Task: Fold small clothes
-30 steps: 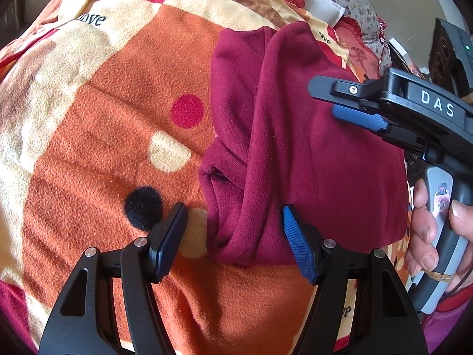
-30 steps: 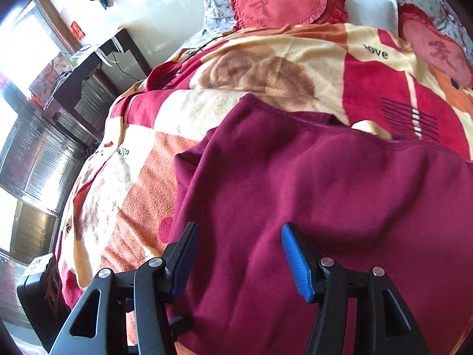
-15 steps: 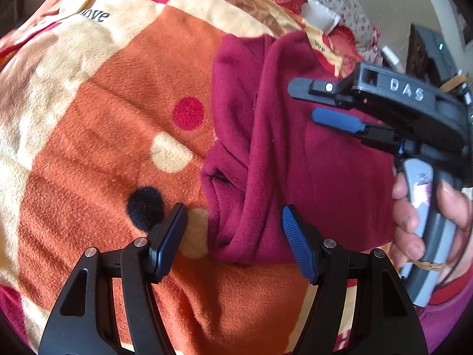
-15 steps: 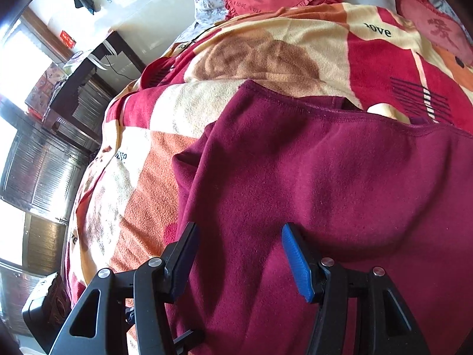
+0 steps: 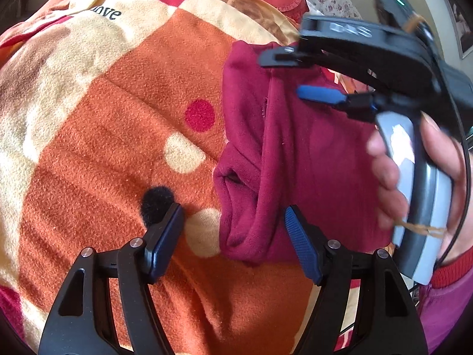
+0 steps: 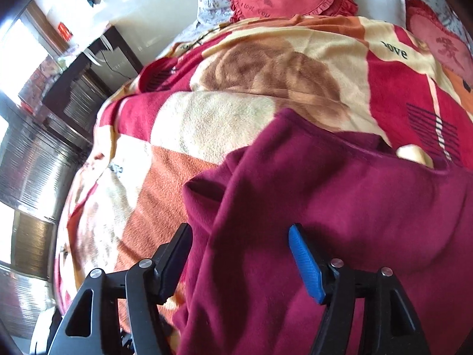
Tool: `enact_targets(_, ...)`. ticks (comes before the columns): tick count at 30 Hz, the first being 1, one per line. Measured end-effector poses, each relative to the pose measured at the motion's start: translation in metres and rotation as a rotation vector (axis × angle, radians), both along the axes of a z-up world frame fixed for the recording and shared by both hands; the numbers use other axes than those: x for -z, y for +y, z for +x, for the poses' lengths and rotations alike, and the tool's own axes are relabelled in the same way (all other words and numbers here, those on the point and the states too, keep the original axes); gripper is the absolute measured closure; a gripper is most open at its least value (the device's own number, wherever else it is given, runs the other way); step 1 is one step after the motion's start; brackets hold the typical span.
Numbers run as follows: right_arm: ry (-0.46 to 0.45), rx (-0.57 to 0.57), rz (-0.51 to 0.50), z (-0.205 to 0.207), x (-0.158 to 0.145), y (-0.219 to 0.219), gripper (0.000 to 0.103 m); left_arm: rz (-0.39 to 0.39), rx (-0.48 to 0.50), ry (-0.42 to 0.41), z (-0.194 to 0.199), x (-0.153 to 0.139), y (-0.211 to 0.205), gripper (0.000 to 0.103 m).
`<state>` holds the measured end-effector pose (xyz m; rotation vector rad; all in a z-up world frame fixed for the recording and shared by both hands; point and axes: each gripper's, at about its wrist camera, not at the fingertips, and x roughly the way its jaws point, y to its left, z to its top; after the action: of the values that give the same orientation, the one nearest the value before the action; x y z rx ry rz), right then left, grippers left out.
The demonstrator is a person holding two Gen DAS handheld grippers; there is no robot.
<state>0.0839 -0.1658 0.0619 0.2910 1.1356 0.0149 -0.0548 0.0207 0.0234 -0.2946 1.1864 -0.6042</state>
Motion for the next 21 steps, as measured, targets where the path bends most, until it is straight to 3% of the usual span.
enact_targets(4, 0.011, -0.012, -0.088, 0.015, 0.004, 0.017, 0.031, -0.011, 0.004, -0.028, -0.009, 0.002, 0.002, 0.032)
enact_targets(8, 0.041, -0.050, -0.195, 0.028, 0.013, 0.038, 0.016, -0.019, 0.009, -0.046, -0.015, 0.004, 0.004, 0.032)
enact_targets(12, 0.077, -0.082, -0.328, 0.035, 0.027, 0.056, 0.015, -0.039, 0.004, -0.043, -0.018, 0.006, 0.011, 0.032)
enact_targets(17, 0.066, -0.106, -0.392, 0.034, 0.037, 0.059, 0.014, -0.049, 0.011, -0.035, -0.019, 0.005, 0.017, 0.032)
enact_targets(19, 0.047, -0.122, -0.392, 0.030, 0.036, 0.058, 0.022, -0.045, 0.013, -0.034, -0.018, 0.004, 0.019, 0.032)
enact_targets(21, 0.018, -0.118, -0.366, 0.023, 0.030, 0.050, 0.046, -0.032, 0.018, -0.034, -0.015, 0.001, 0.019, 0.032)
